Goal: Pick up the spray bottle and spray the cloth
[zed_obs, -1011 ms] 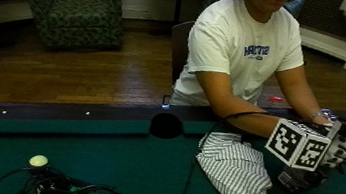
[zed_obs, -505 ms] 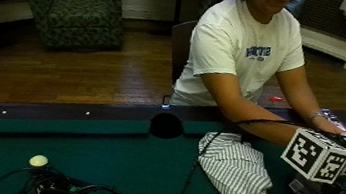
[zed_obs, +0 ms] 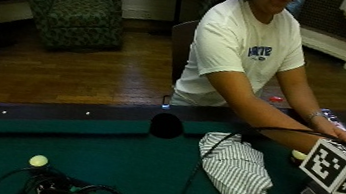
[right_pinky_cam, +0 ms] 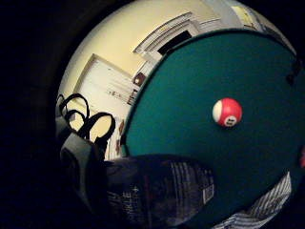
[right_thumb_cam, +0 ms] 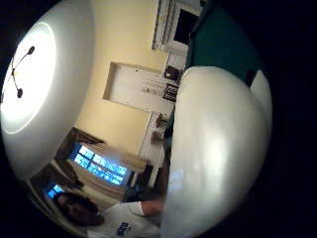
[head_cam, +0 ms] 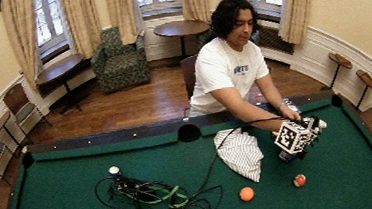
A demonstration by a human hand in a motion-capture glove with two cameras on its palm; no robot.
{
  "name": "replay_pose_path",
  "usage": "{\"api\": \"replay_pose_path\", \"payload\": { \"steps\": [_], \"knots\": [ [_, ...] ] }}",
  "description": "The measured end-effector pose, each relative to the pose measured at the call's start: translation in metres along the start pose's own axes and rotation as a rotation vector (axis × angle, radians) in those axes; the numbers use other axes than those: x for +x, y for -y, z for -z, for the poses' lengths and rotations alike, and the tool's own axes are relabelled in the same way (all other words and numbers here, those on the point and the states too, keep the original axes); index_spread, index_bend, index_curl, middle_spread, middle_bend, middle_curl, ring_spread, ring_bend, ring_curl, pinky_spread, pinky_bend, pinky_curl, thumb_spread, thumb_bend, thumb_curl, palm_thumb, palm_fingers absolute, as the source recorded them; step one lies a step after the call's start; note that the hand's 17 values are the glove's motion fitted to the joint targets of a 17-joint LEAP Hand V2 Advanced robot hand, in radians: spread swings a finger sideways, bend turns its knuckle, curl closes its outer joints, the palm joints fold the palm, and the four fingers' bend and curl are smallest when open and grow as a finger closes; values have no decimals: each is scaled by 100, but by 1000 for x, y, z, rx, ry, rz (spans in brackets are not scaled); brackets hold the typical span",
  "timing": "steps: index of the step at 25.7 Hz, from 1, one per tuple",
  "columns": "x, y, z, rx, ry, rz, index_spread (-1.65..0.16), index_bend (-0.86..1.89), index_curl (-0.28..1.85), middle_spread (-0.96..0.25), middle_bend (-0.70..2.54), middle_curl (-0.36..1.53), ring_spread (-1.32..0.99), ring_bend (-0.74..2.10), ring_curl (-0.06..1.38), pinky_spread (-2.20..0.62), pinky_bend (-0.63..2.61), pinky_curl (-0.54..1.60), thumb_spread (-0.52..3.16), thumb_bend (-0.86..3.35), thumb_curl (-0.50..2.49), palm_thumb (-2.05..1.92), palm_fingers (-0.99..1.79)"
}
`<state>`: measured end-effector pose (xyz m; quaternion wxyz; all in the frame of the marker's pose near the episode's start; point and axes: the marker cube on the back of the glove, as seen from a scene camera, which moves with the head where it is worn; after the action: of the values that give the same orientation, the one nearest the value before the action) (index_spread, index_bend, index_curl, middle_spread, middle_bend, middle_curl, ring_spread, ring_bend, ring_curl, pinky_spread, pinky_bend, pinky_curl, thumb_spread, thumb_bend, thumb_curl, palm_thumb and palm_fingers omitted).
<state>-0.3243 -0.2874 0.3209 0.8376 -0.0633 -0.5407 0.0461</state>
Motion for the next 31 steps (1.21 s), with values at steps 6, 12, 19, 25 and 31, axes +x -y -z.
{"api": "replay_pose_path", "payload": {
  "steps": [6, 12, 19, 25, 31],
  "knots": [
    [2, -3, 0, -37, 25, -13, -27, 38, 63, -20, 69, 54, -21, 71, 47, -33, 43, 40, 45, -3, 89, 90, 140],
    [4, -9, 4, -12, -22, -32, -27, 35, 62, -19, 68, 54, -19, 71, 47, -28, 42, 40, 47, -4, 88, 88, 134],
    [6, -15, 10, 36, -109, -33, -27, 30, 61, -18, 67, 54, -17, 69, 46, -13, 26, 37, 56, -5, 85, 84, 113],
    [8, -18, 13, 15, -117, -51, -29, 14, 55, -18, 59, 51, -16, 61, 44, -2, 19, 35, 76, -7, 74, 71, 101],
    [12, -19, 14, -35, -107, -76, -34, 3, 45, -14, 40, 45, -13, 54, 44, 11, 33, 40, 84, -9, 63, 54, 60]
  ]
}}
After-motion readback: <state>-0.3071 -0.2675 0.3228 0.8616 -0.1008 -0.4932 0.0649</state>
